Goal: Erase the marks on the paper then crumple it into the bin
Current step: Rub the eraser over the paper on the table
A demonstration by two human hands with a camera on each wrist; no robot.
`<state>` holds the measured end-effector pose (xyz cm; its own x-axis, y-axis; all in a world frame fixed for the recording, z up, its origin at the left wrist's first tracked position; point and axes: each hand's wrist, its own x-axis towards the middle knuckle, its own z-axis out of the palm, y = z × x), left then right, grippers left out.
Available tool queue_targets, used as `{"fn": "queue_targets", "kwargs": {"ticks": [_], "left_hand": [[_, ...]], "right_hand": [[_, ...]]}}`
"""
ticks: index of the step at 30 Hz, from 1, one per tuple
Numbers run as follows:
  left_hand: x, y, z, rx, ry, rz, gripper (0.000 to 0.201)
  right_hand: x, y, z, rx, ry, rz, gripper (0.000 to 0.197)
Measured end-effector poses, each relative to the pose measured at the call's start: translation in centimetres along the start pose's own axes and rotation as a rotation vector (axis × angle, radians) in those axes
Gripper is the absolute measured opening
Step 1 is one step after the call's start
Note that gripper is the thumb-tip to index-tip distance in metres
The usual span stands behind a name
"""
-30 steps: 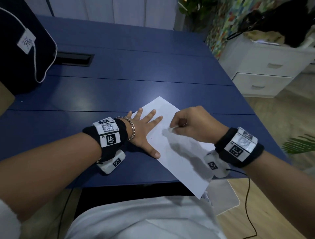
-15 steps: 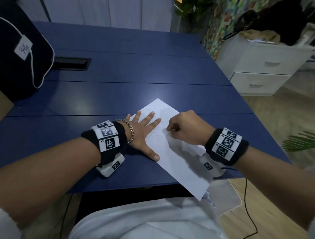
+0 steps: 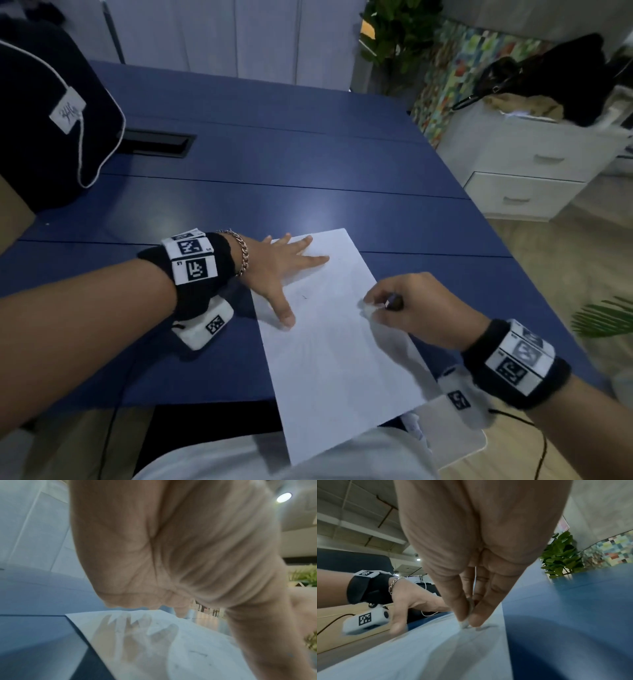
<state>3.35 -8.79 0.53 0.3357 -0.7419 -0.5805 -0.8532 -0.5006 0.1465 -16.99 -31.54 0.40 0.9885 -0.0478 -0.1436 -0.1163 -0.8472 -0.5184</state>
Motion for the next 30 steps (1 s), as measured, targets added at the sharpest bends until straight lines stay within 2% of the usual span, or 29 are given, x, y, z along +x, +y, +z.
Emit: {"fn": "queue_targets", "kwargs": {"ticks": [2, 4, 7, 13, 18, 22, 27, 30], "left_hand": [[0.4, 0.6, 0.5, -0.044, 0.071, -0.029, 0.122], [1.2, 1.6, 1.2, -0.051, 0.101, -0.057, 0.120], [2.2, 2.3, 2.1, -0.023, 0.112, -0.073, 0.128], [2.9, 1.2, 3.6, -0.051, 0.182, -0.062, 0.135], [3.0, 0.7, 4.0, -0.090, 0.193, -0.108, 0.147], [3.2, 0.7, 3.8, -0.083, 0.161, -0.114, 0.149], [3.0, 0.8, 3.6, -0.098, 0.139, -0.121, 0.148], [3.1, 0.8, 3.9, -0.094, 0.148, -0.128, 0.148]], "right_hand": [[0.2, -0.1, -0.1, -0.015, -0.006, -0.035, 0.017], [0.5, -0.3, 0.0, -0.040, -0.040, -0.084, 0.019], [0.7, -0.1, 0.2, -0.114, -0.089, -0.116, 0.015], [0.6, 0.0, 0.0, -0.234, -0.171, -0.195, 0.019], [5.1, -1.0, -1.2, -0.186, -0.047, -0.171, 0.029], [8.5, -1.4, -1.3, -0.181, -0.061, -0.132, 0.028], [9.7, -1.4, -0.6, -0.260, 0.062, -0.109, 0.028], [9.0, -2.0, 0.4, -0.225, 0.008, -0.153, 0.026]]}}
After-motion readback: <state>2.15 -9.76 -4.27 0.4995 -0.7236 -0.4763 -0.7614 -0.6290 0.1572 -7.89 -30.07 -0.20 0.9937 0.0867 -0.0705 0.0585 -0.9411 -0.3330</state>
